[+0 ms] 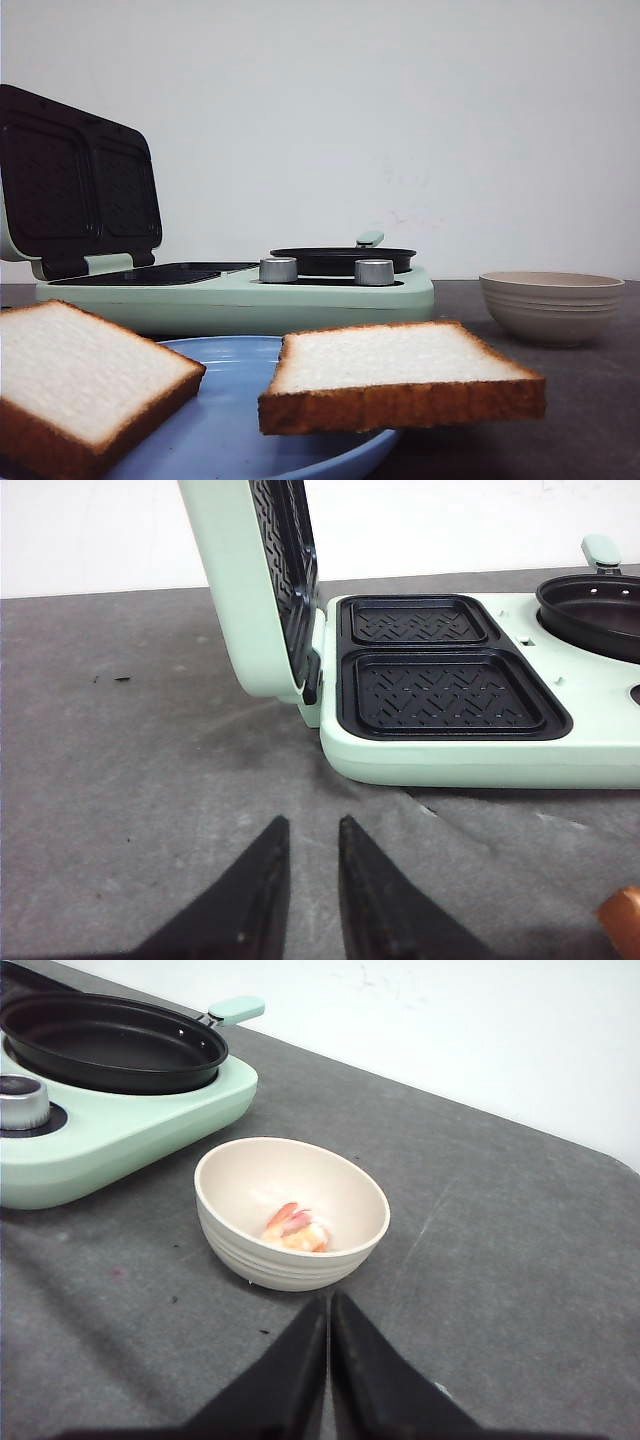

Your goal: Make breakfast with bread and shrimp

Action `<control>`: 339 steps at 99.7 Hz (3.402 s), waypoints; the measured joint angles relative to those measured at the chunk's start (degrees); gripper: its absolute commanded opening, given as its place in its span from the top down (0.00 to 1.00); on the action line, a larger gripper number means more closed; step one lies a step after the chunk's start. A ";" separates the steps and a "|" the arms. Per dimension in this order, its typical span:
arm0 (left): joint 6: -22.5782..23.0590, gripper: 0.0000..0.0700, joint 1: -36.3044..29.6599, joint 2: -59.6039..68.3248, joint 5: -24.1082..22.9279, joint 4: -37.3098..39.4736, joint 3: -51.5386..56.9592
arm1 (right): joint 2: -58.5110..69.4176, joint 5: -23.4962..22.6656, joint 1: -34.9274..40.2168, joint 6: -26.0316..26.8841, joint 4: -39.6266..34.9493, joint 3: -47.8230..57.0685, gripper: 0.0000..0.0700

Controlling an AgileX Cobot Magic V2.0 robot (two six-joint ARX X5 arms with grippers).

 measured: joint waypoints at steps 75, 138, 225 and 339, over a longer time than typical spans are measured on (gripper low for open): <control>0.00 1.00 0.00 0.00 0.00 0.00 0.00 | 0.02 0.00 0.00 0.00 0.00 0.00 0.99; 0.00 1.00 0.00 0.00 0.00 0.00 0.00 | 0.00 0.00 0.00 0.00 0.00 0.00 0.99; 0.00 1.00 0.00 0.00 0.00 0.00 0.00 | 0.00 0.00 0.00 0.00 0.00 0.00 0.99; -0.42 1.00 0.00 0.00 0.00 0.00 0.00 | 0.00 -0.04 0.00 7.52 6.86 -0.02 0.99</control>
